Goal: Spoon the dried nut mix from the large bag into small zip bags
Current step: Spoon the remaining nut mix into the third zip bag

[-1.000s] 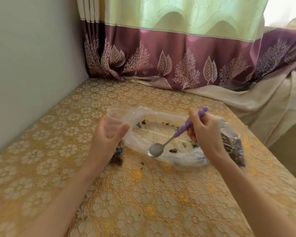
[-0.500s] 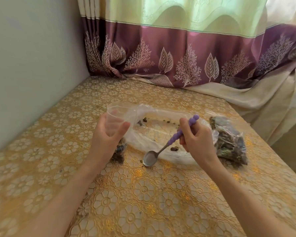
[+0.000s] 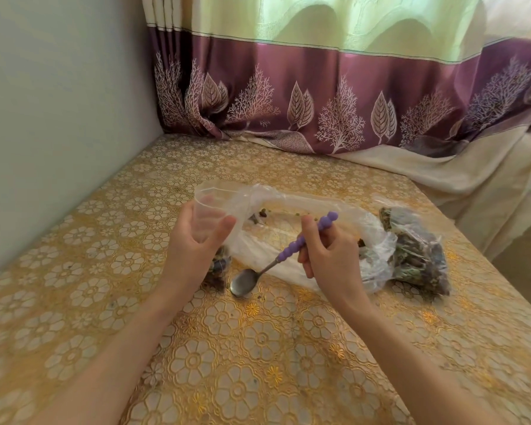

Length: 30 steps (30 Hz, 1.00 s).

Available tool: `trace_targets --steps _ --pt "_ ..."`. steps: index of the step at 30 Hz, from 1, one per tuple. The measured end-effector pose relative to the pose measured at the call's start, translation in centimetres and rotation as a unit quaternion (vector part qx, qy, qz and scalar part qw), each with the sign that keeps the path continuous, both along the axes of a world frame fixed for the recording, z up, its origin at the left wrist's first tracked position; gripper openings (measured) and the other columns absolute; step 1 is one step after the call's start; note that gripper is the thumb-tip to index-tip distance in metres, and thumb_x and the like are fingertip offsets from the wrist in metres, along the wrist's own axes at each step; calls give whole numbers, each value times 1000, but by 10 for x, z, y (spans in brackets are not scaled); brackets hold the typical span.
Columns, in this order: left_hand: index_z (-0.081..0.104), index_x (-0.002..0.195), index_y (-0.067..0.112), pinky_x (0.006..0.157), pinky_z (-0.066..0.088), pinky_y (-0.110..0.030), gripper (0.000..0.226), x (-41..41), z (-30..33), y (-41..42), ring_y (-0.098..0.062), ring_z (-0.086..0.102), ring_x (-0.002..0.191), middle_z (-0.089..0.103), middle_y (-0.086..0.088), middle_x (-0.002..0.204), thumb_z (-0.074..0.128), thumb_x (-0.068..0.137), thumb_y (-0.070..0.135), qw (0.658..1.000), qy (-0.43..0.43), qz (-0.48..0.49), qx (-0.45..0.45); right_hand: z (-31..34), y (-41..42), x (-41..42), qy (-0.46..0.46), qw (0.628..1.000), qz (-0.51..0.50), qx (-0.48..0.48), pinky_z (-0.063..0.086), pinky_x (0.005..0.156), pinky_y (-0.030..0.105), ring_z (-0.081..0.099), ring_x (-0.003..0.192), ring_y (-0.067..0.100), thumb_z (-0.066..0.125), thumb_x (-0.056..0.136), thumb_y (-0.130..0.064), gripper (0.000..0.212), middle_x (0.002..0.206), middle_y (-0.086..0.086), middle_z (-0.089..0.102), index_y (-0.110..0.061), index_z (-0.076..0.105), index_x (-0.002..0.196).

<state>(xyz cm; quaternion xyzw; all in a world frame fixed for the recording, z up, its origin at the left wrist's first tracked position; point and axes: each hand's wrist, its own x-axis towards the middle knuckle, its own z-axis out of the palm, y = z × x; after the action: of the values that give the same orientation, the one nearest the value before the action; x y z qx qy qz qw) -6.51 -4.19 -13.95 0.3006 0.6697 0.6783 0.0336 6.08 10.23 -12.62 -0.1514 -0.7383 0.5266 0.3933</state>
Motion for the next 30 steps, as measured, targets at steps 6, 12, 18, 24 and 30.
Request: trace_targets --steps 6,12,18,24,30 --pt "51 116 39 86 52 -31 56 -2 -2 1 -5 64 101 66 12 110 64 68 65 1000 0 -14 10 0 -5 0 21 1000 0 6 36 43 15 48 37 7 49 97 -22 41 50 -2 65 7 56 69" --pt "53 112 38 71 50 -13 49 -2 -2 3 -3 65 93 68 16 106 63 72 65 999 -8 -13 34 -1 -8 1 32 999 2 12 36 45 13 49 37 6 49 97 -22 41 50 -4 64 8 55 70" --pt "54 116 23 77 51 -25 77 3 -2 7 -4 63 79 67 13 97 59 62 77 998 -18 -11 61 -7 -9 5 37 999 -4 -3 38 47 15 49 38 6 48 98 -24 41 52 -1 66 1 55 67" --pt "58 101 28 73 47 -23 56 6 0 8 -4 60 79 66 14 93 58 65 72 995 -49 -34 78 -15 -5 9 10 996 -3 -86 36 40 18 47 37 14 46 99 -30 48 57 8 68 -10 62 58" --pt "54 115 20 84 49 -42 57 -3 9 2 -6 62 80 67 15 88 57 71 57 990 -75 -21 114 -18 -4 11 -9 987 7 -159 36 34 19 47 37 13 44 100 -28 55 56 6 67 -17 63 50"
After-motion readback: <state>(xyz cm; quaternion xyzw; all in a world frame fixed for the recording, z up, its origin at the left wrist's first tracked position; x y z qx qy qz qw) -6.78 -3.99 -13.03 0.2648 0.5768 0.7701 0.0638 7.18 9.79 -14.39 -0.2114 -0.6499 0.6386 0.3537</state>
